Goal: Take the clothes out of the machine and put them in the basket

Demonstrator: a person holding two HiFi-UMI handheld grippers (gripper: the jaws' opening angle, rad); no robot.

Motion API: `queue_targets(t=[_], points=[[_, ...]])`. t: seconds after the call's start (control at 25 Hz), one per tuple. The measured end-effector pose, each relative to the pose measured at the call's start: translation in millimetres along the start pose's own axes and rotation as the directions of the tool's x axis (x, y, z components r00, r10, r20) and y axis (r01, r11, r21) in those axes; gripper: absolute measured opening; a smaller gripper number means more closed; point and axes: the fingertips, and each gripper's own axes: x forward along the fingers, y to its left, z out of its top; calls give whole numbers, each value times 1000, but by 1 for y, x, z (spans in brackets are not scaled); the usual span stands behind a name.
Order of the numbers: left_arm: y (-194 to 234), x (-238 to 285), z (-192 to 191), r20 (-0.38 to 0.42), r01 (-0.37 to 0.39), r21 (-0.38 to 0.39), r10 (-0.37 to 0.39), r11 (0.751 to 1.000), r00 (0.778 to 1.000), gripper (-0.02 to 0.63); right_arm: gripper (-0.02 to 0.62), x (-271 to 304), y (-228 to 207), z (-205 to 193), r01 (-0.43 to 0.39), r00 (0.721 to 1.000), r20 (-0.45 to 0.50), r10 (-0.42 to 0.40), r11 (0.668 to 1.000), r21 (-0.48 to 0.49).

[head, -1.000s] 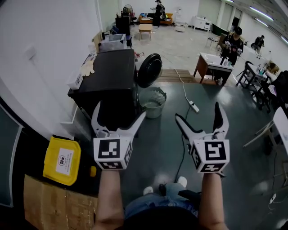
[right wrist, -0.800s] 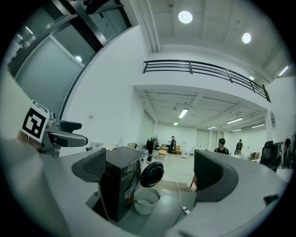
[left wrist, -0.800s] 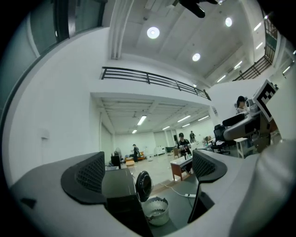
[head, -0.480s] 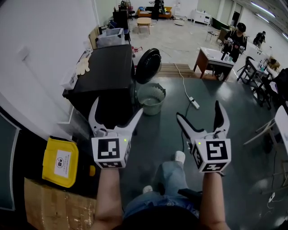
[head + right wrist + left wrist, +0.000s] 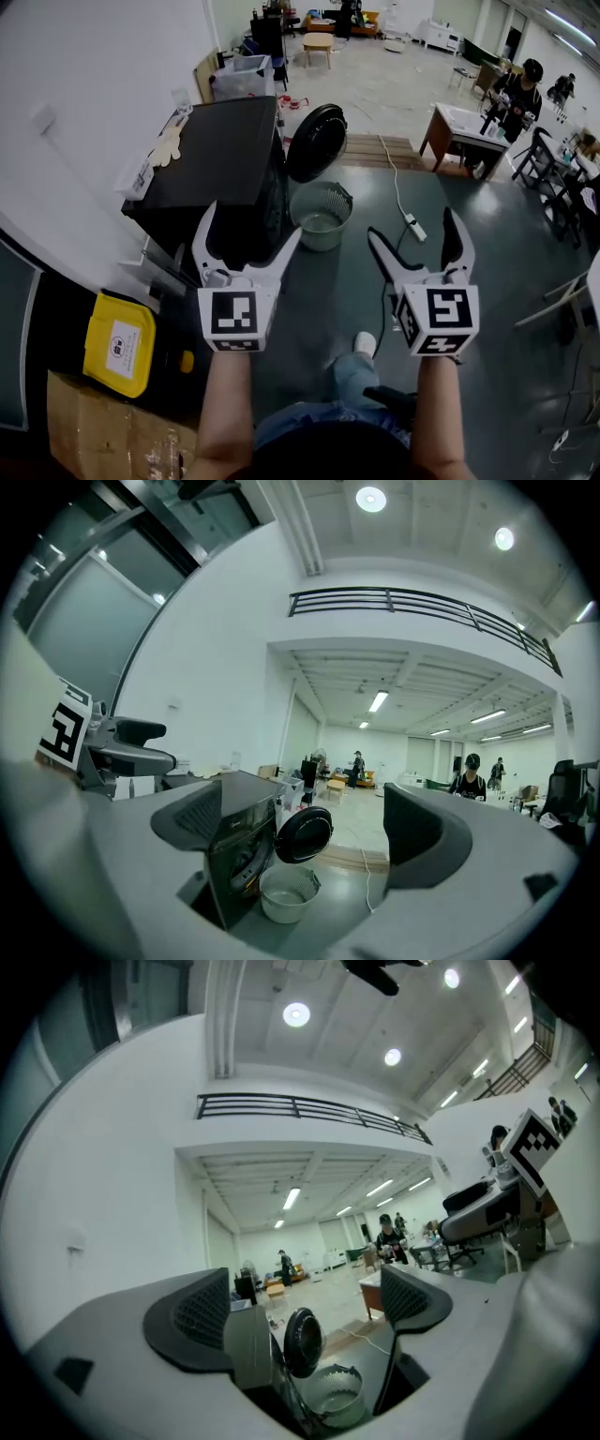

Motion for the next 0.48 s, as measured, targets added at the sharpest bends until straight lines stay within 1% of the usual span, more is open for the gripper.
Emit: queue_targets(t=[0.04, 0.08, 0.16, 0.2, 0.32, 0.4, 0.48], points=[[-4, 12, 2, 9, -5, 13, 5, 1000, 1000, 467, 528, 9, -10, -2, -5, 1000, 1, 5, 1000, -1], [-7, 25, 4, 20, -7, 9, 7, 1000, 1000, 415, 528, 19, -21, -4, -10, 1000, 2, 10, 1000, -3], [-15, 52, 6, 32, -4, -29, 5, 1000, 999, 410, 528, 38, -41, -6, -22, 1000, 5, 23, 1000, -8], [-19, 66, 6, 27, -4, -44, 5, 999, 1000, 418, 528, 48, -51, -8, -30, 1000, 5, 30, 999, -10], [-29, 109, 0, -14, -16, -75, 15, 997, 1000, 479, 528, 81, -78, -14, -58, 998, 5, 58, 998, -2], [-33, 137, -7, -38, -38, -123, 33, 992, 999, 535, 528, 103, -96, -18, -77, 997, 9, 77, 997, 7], [-37, 165, -15, -64, -54, -148, 45, 987, 997, 558, 528, 127, -113, -23, -97, 995, 12, 97, 995, 9]])
